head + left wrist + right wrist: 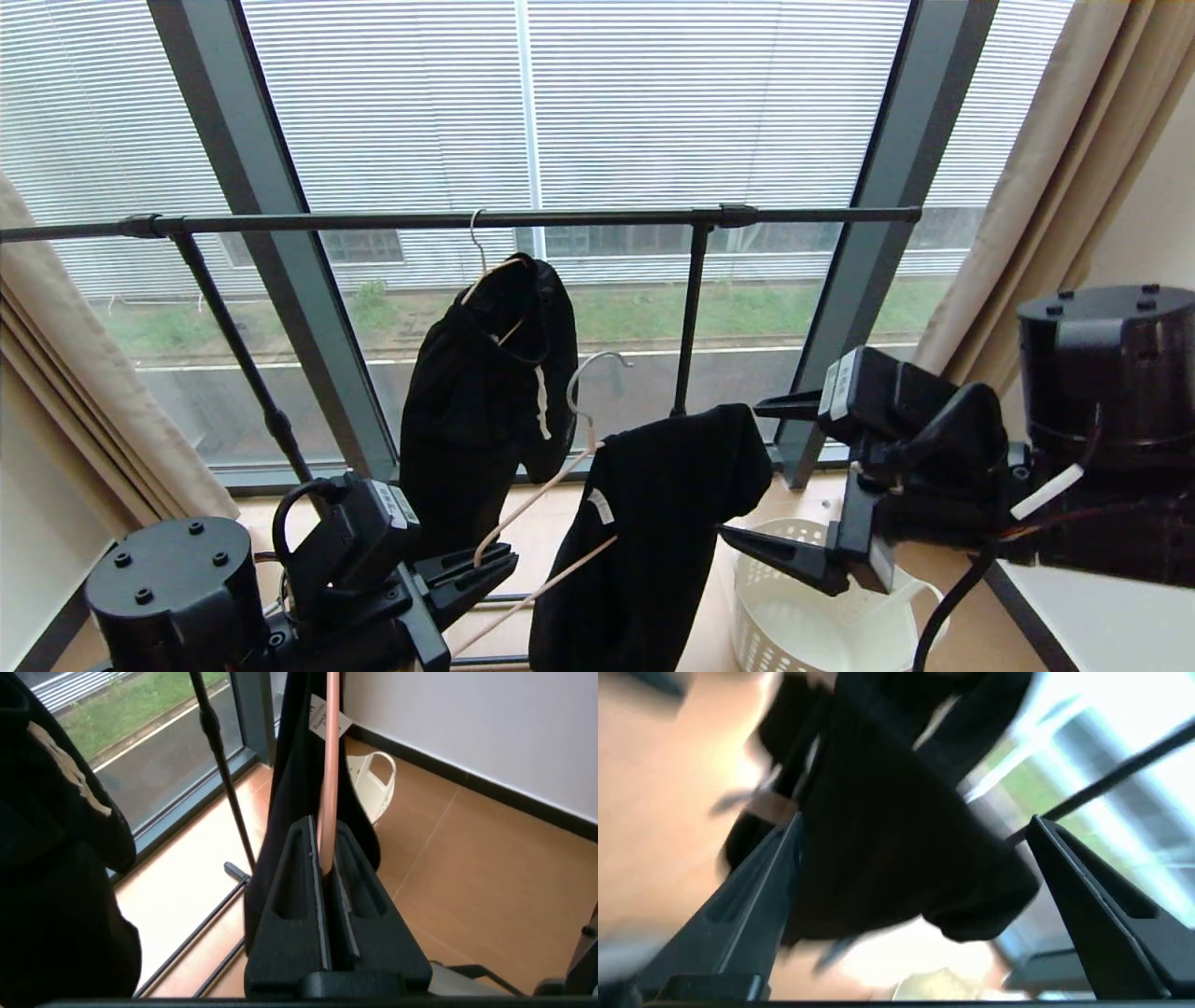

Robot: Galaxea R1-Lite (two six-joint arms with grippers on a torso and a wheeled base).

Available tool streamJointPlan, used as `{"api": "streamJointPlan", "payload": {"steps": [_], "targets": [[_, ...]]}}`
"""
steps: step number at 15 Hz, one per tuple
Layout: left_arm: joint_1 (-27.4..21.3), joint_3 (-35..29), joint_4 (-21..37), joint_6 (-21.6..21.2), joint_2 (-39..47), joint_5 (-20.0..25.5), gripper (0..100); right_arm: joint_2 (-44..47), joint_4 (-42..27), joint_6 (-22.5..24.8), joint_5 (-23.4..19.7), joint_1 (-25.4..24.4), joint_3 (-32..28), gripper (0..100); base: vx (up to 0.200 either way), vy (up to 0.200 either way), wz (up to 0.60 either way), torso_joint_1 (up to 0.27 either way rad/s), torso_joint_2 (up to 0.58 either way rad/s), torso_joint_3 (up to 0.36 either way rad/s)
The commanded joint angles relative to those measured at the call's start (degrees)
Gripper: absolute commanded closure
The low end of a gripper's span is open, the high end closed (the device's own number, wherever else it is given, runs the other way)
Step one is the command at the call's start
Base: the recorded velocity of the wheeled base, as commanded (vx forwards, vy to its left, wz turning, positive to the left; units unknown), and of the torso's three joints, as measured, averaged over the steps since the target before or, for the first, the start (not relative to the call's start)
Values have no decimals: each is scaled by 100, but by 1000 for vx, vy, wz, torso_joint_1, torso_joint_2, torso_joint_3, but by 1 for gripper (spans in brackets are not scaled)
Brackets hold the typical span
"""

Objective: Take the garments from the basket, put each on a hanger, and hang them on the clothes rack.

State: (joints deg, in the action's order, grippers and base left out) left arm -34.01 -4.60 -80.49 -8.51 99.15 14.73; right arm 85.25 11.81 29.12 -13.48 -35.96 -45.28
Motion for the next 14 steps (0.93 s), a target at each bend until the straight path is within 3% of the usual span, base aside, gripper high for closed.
{"api": "streamJointPlan", "payload": {"steps": [1,3,5,7,14], "targets": [[9,38,-1,-2,-80,4,100,44,-1515,1016,-1253,757,-1282,0,0,0,0,0,0,0],[-18,126,-1,-116,-71,92,100,510,-2684,1825,-1789,933,-2099,0,0,0,0,0,0,0],[-18,249,-1,-415,-115,435,100,1178,-4178,2959,-2185,1188,-3163,0,0,0,0,0,0,0],[-79,284,-1,-441,-220,461,100,1503,-5251,3258,-2334,1241,-3796,0,0,0,0,0,0,0],[-413,380,-1,-441,-510,461,100,2022,-5400,3293,-2334,880,-4042,0,0,0,0,0,0,0]]}}
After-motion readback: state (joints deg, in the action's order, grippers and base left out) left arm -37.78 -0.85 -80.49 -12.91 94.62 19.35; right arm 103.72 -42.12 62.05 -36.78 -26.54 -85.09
